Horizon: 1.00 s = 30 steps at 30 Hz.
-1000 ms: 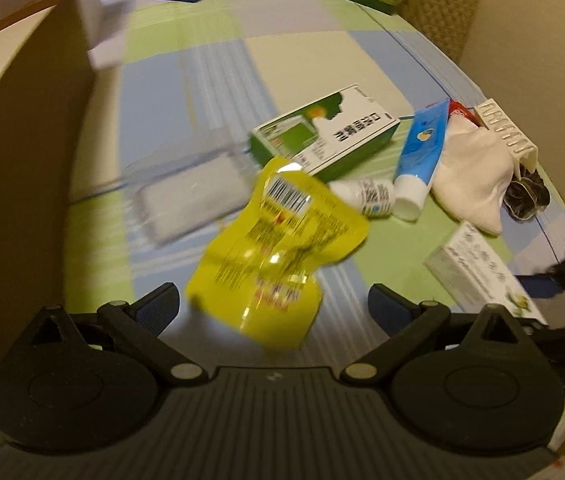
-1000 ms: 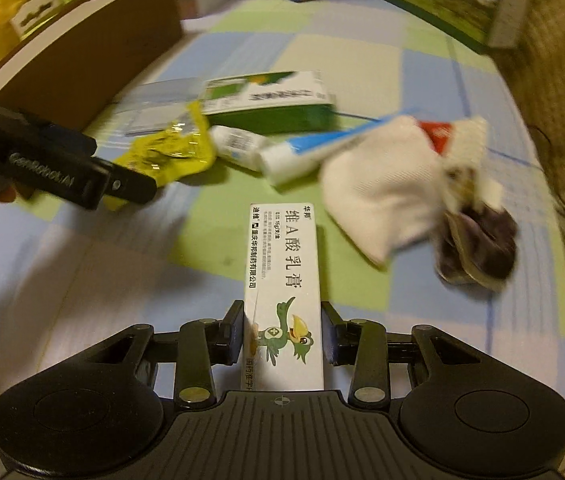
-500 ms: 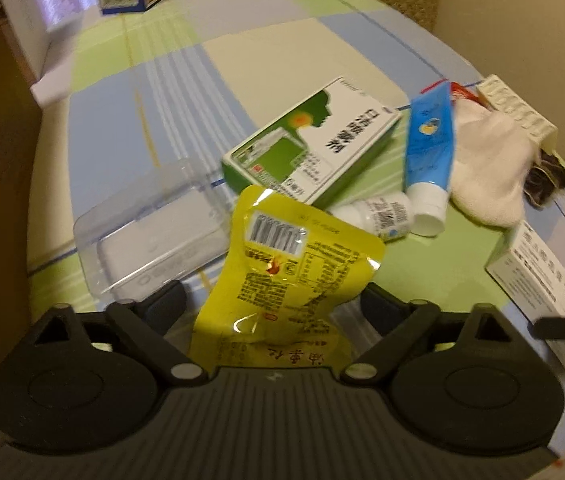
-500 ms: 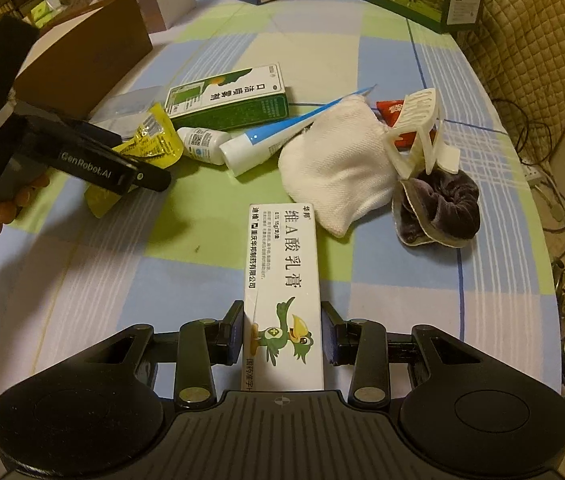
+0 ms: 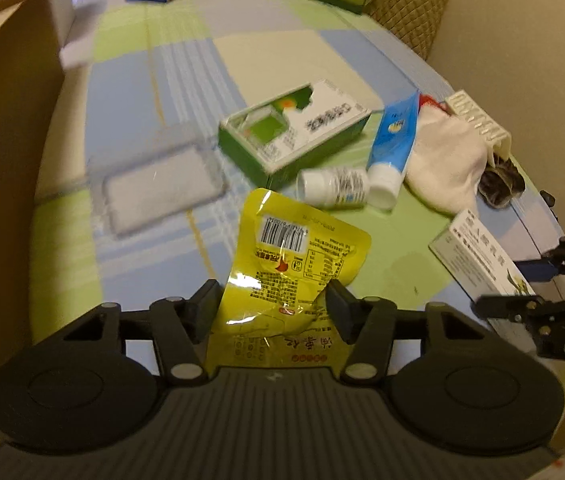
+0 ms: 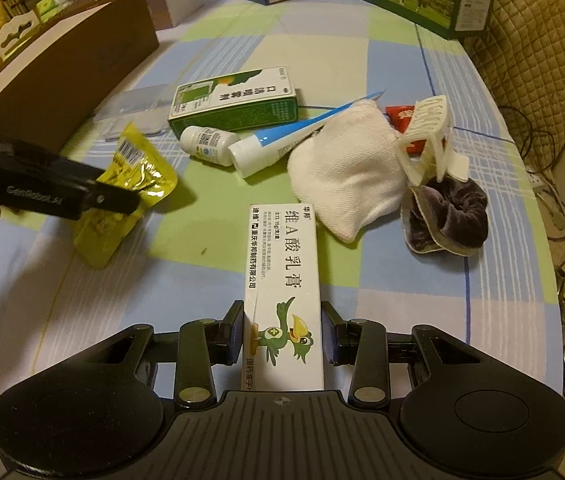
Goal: Organize objects
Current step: 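Grasp the yellow snack pouch with the left gripper while the right gripper holds the medicine box, then carry the pouch and medicine box with both grippers over the brown box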
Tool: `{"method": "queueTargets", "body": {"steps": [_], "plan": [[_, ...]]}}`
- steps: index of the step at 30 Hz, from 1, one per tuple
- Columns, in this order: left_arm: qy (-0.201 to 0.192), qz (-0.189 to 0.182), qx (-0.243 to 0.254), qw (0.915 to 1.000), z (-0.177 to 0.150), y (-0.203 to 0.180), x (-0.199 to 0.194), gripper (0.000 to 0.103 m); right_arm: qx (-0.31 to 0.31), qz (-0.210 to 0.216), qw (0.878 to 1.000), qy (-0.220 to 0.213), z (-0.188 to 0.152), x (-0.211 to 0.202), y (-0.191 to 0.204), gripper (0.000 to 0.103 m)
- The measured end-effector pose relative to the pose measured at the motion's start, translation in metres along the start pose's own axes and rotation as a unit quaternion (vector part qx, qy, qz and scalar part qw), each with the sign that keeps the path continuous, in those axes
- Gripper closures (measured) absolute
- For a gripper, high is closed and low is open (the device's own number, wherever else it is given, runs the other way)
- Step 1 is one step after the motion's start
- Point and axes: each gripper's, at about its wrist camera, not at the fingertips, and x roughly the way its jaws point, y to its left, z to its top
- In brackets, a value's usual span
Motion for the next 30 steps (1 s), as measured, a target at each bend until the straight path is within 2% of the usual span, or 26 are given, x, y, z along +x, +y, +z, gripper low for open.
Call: {"method": "queueTargets", "body": {"steps": [8,16,26,30], "plan": [[0.003,0.014,0.008,0.9999,-0.026,-0.012,-0.016,0.05,-0.005,0.009,1.0,0.0,-0.005,-0.002,0.008,0.067],[0.006,0.016,-0.003,0.9999,-0.031,-0.015,-0.026,0.059,-0.004,0.015,1.0,0.0,-0.01,-0.007,0.011,0.068],[0.01,0.01,-0.031,0.9994,-0.039,-0.017,-0.034,0.059,-0.007,0.021,1.0,-0.005,-0.014,-0.014,0.015,0.067],[0.016,0.008,-0.052,0.9985,-0.042,-0.014,-0.028,0.053,-0.006,0.021,1.0,-0.005,-0.017,-0.015,0.016,0.068]]}}
